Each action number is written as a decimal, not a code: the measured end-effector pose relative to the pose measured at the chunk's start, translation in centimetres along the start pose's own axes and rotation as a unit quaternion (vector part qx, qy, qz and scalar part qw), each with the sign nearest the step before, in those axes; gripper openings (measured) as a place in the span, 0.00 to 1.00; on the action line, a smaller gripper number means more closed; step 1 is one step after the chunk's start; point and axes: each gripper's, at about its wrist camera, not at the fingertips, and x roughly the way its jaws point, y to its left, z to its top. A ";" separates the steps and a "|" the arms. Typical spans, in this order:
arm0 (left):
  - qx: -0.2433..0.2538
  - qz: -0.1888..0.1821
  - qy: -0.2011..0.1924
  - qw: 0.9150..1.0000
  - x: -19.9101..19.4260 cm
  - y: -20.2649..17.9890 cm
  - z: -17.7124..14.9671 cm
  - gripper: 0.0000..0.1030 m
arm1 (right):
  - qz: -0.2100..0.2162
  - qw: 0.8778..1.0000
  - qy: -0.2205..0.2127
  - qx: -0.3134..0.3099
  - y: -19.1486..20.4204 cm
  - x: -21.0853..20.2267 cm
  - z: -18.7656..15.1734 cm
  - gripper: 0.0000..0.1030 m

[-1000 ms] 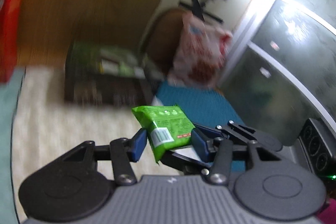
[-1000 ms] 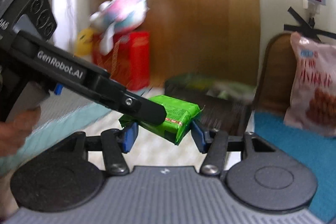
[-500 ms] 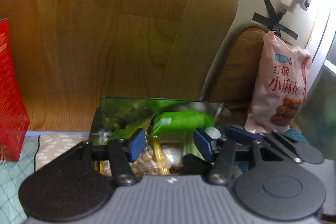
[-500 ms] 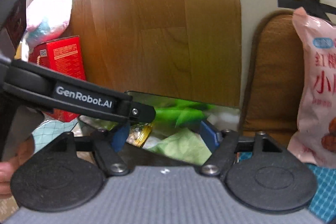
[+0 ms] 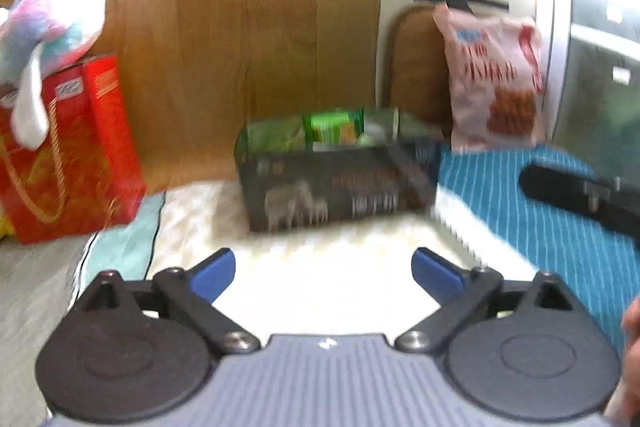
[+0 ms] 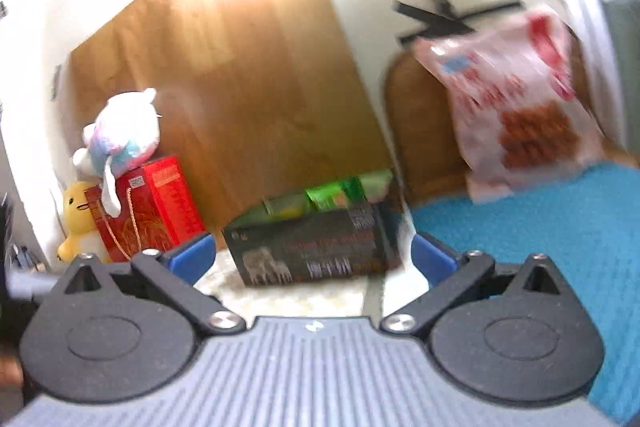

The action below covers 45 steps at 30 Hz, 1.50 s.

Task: Organize snacks

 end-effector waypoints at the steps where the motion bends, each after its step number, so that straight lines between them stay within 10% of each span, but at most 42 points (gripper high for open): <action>1: -0.002 0.002 0.007 1.000 -0.5 -0.3 -0.7 0.97 | -0.010 1.000 0.015 0.010 0.1 -0.2 -0.5 1.00; 20: -0.027 0.063 0.060 0.996 -4.9 -1.5 -6.9 1.00 | -0.024 0.995 0.092 0.035 3.0 -3.6 -6.4 1.00; 45: -0.020 0.118 0.039 0.992 -4.2 -2.1 -7.7 1.00 | -0.084 0.996 0.030 0.024 0.5 -4.0 -5.1 1.00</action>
